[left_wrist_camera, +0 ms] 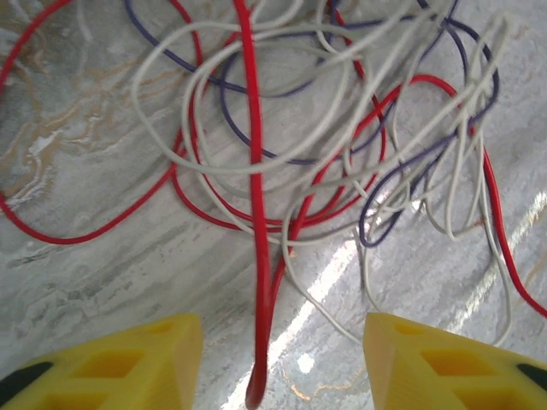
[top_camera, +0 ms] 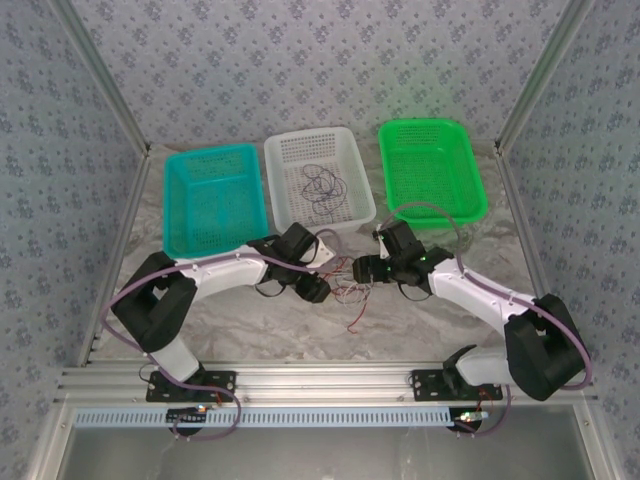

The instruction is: Untangle the cables

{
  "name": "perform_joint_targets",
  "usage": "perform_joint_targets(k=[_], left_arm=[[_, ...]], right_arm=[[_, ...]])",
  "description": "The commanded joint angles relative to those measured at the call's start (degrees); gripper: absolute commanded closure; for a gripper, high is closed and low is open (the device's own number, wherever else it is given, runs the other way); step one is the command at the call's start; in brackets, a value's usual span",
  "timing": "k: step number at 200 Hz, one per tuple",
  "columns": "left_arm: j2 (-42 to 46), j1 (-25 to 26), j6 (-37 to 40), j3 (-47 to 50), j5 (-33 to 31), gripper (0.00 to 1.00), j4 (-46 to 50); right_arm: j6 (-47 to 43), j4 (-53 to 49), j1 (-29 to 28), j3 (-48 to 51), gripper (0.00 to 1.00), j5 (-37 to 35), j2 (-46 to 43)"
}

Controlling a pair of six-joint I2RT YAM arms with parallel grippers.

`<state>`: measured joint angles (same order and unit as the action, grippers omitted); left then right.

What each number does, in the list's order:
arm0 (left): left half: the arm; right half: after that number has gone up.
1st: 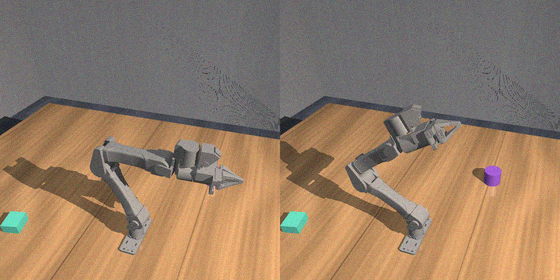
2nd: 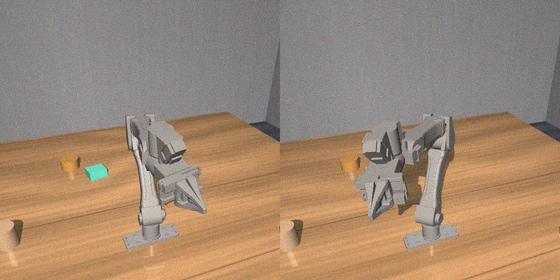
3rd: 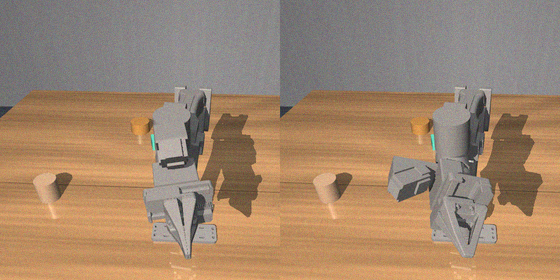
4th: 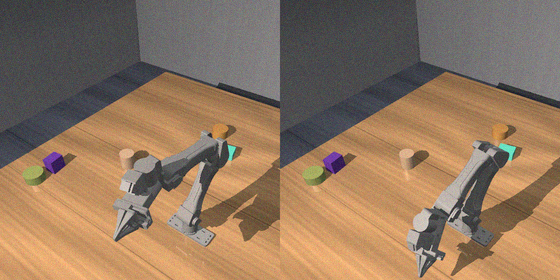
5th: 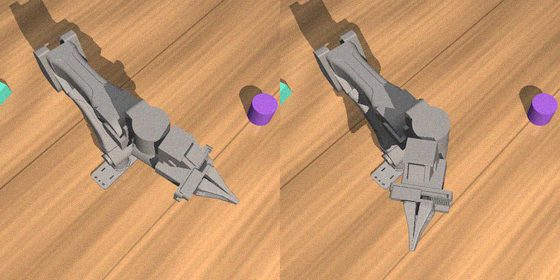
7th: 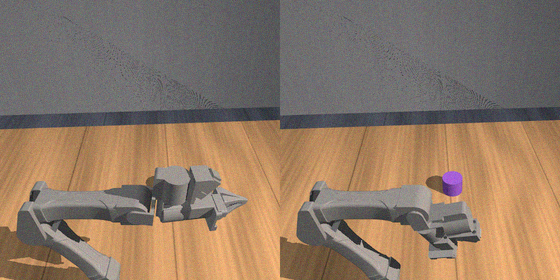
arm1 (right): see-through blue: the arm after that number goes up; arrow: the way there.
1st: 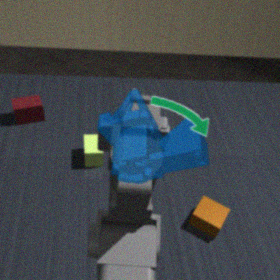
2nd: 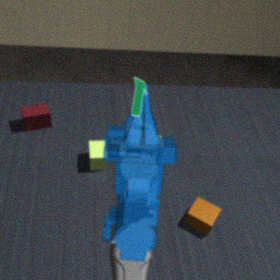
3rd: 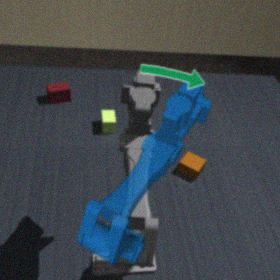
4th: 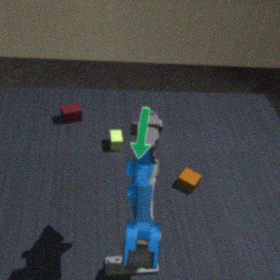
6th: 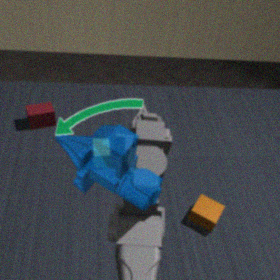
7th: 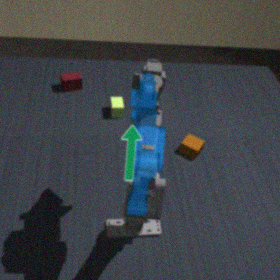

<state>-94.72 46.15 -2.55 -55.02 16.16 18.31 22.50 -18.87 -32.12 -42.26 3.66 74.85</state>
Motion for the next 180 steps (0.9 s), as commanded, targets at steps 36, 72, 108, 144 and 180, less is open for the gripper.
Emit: perform_joint_targets(k=[36,72,108,144,180], left_arm=[[0.5,0.32,-0.55,-1.14,-2.88,0.88,-2.84],[4.81,0.26,-0.84,0.55,-4.11,0.96,-4.81],[5.8,0.43,-1.69,0.62,-3.5,0.97,-3.92],[8.38,0.41,-2.46,0.91,-3.01,0.97,-4.77],[9.98,0.42,-2.51,-0.56,0.07,0.97,-4.51]], right_arm=[[0.97,0.79,0.06,0.47,0.14,0.86,-0.5],[0.44,2.78,-0.54,0.86,0.12,1.75,-0.58],[-1.43,5.79,-2.43,1.45,0.09,3.88,-0.76],[-3.74,9.03,-4.62,2.31,0.06,5.29,-1.03],[-3.43,12.63,-5.79,2.99,0.05,4.73,0.64]])
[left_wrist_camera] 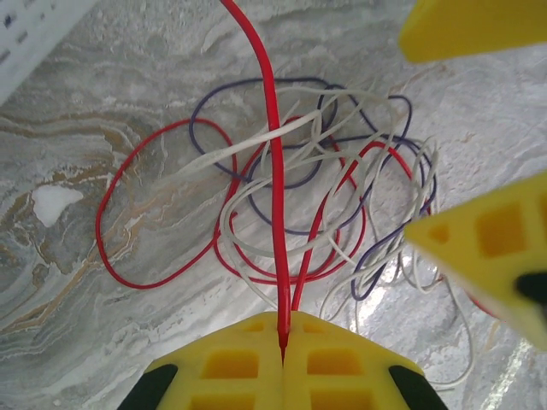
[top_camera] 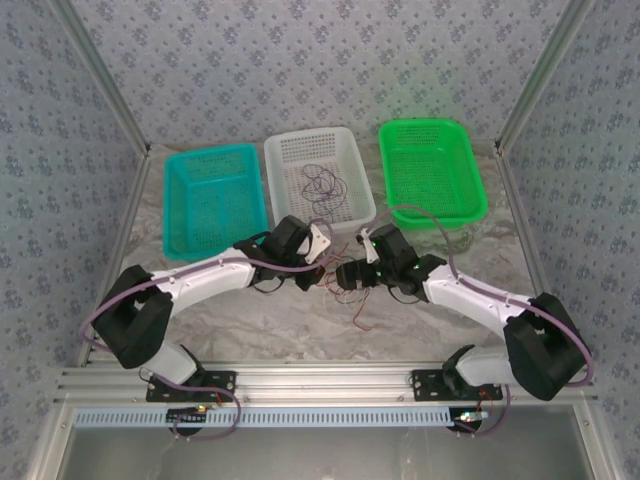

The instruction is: Untangle the cables

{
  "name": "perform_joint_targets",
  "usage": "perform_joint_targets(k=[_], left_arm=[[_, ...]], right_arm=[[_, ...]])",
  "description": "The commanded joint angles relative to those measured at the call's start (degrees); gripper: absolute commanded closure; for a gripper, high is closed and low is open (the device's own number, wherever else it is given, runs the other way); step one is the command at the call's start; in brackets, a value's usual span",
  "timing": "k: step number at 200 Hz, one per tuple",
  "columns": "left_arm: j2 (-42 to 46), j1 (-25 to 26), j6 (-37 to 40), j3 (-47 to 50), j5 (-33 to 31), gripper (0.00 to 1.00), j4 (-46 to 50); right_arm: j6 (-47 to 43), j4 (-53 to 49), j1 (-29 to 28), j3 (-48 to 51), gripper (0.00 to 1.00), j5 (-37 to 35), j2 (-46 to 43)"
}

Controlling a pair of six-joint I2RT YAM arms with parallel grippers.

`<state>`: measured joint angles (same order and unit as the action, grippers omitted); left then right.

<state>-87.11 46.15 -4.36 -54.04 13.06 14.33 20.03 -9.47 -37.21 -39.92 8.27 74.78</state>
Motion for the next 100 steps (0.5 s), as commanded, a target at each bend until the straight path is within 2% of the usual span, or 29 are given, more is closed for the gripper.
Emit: perform_joint_targets(k=[1,34,67,82,100], left_arm=[[2.38,0.47,-0.72,-1.61,3.37,0.97,-0.53],[1.65,0.47,-0.22,-3.15,10.1,0.97,1.1],[1.81,0.47,1.3,-3.67,14.25,0.97,4.5],[2.45,0.38,1.75,-3.83,15.34,0.97,5.24],[3.22,0.4,2.06,-4.05,15.83,0.97,6.05]], right_arm=[[-0.92,3.23,-0.73,0.64,0.05,0.01,0.84],[0.28,5.98,-0.85,0.39,0.07,-5.27,3.25],[-0.73,8.43,-0.32,-0.23,0.12,-5.07,6.3],[-0.47,8.32,0.25,-0.77,0.21,-4.79,8.03],[0.84,9.16,0.94,-0.55,0.43,-4.35,8.95]])
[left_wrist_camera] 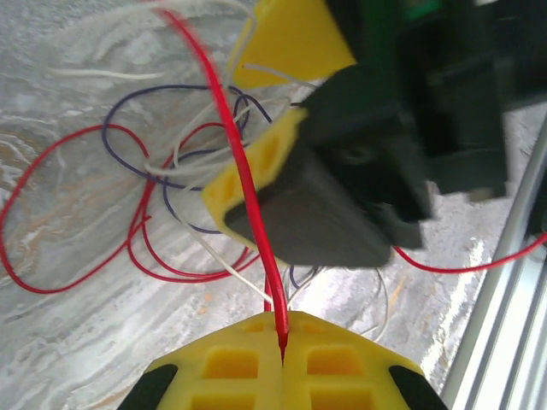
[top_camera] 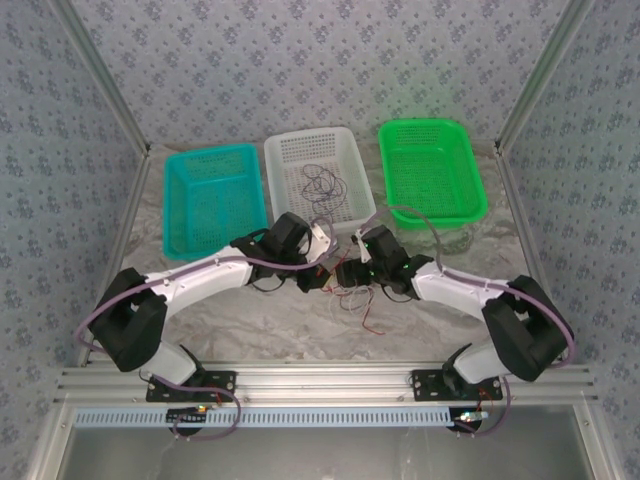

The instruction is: Untangle the cables

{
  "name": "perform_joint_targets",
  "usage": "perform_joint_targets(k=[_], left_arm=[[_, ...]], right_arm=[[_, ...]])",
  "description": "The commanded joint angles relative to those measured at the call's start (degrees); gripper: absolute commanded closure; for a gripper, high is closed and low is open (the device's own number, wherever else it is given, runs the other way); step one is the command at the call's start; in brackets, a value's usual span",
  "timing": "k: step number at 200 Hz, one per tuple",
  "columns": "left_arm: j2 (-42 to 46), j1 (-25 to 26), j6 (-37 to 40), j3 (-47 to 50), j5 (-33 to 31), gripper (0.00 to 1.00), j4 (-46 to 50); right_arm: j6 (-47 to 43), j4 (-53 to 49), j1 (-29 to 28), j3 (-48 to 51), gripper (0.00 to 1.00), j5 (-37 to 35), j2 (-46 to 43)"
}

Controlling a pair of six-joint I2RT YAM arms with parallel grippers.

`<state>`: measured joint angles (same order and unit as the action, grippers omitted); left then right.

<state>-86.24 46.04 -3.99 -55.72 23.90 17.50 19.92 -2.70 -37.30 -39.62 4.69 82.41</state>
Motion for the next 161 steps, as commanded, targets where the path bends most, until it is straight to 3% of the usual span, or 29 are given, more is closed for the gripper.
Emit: perform_joint_targets(k=[1,21,45,100,161], left_arm=[[2.41,0.44,1.65,-2.37,5.05,0.97,2.93],[3.68,0.12,1.91,-2.33,5.14,0.97,3.62],[6.44,-0.91,1.75,-1.7,3.34,0.97,3.34],[14.98,-2.56,-0.35,1.46,-6.49,0.97,-0.86],[21.38,-2.58,-4.84,6.85,-11.6,0.96,-11.64]], right_arm=[[1.01,2.32,1.06,-0.83,0.45,-0.79,1.38],[3.34,-0.73,2.19,-1.42,0.7,-2.16,2.53],[6.09,-3.01,4.63,-0.58,0.78,-2.08,3.04],[7.85,-6.08,7.13,0.42,0.81,-1.69,3.93],[8.36,-6.87,7.24,0.78,0.81,-2.1,3.73]])
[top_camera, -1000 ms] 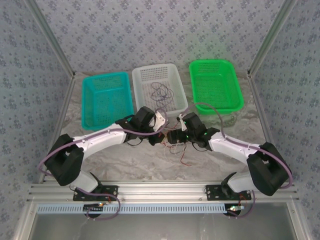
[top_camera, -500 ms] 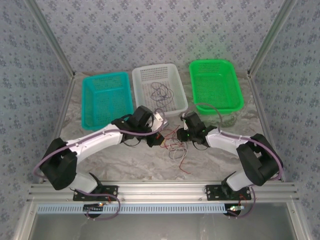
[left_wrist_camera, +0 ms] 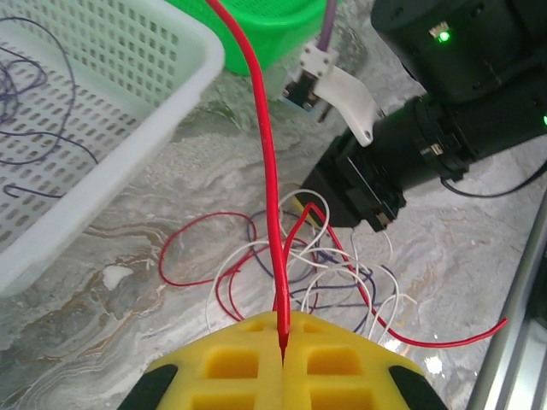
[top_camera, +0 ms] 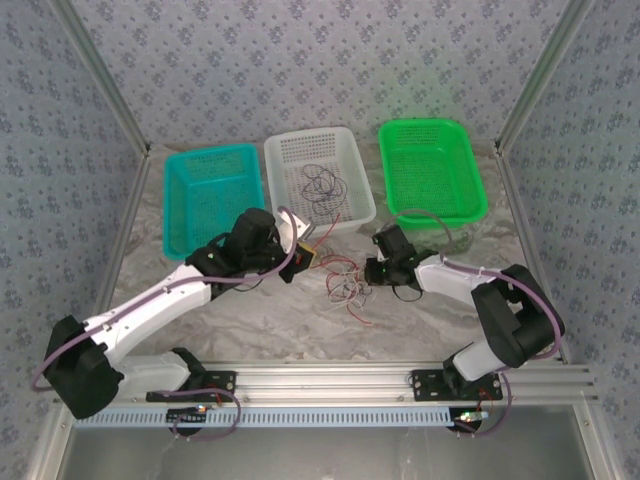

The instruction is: Untangle the cables

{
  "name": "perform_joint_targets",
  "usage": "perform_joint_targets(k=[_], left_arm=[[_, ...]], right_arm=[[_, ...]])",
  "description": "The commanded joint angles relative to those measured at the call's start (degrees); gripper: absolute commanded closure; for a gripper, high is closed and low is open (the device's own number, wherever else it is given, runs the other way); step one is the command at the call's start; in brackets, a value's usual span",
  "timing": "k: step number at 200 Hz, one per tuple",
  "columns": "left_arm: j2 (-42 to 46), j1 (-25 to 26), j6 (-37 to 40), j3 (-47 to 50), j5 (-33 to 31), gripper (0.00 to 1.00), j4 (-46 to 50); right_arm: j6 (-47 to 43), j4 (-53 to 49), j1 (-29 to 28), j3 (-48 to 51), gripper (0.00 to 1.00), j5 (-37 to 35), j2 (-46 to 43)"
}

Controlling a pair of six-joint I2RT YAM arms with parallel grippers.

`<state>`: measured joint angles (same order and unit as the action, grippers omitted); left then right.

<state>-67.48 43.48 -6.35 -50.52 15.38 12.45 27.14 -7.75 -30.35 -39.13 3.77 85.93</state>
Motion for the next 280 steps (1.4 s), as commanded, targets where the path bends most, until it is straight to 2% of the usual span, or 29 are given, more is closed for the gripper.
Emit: perform_joint_targets(k=[1,63,100,121,127,132,144,149,187,221,244,280], left_arm=[[2.71,-0.09,-2.5,1.65,-3.16,0.96,-6.75],[7.66,-0.06,-5.86,5.8,-6.71,0.95,-15.5],[5.65,0.1,-6.24,4.64,-4.82,0.95,-19.2],[3.88,0.11,-5.64,2.77,-5.17,0.95,-18.01],[3.69,0.25,-5.51,2.51,-6.46,0.96,-17.9],[3.61,0.21,-5.54,2.45,-7.6,0.96,-18.01],[3.58,0.3,-5.26,2.94,-9.28,0.96,-19.5],[3.56,0.31,-5.33,3.08,-9.65,0.96,-20.23],[0.54,1.31,-5.09,1.11,-8.85,0.95,-20.8],[-1.91,2.44,-4.83,0.33,-9.66,0.95,-21.72],[-2.48,2.83,-4.46,-0.08,-12.0,0.95,-21.83],[-3.43,4.16,-3.0,-1.47,-11.29,0.94,-21.57]], right_arm=[[1.15,-1.87,0.29,0.33,0.81,-1.2,0.16],[0.67,-2.42,0.38,1.52,0.85,-1.62,-0.4],[-3.3,-2.25,-0.01,1.72,0.83,-0.03,-3.11],[-4.58,-2.48,-0.02,3.02,0.74,-0.95,-7.72],[-4.73,-2.65,-0.09,3.56,0.68,-1.54,-9.29],[-4.81,-2.79,-0.14,4.07,0.61,-2.12,-10.61],[-5.02,-3.35,-0.14,5.22,0.29,-3.46,-13.77],[-5.14,-3.57,-0.12,5.64,0.24,-3.86,-15.09],[-5.9,-6.44,-0.06,7.08,0.15,-5.09,-24.9],[-6.54,-9.5,-0.06,6.54,0.13,-6.63,-32.32],[-6.83,-11.76,0.05,6.27,0.12,-7.42,-35.03],[-6.92,-11.62,0.31,6.72,0.12,-7.04,-37.69]])
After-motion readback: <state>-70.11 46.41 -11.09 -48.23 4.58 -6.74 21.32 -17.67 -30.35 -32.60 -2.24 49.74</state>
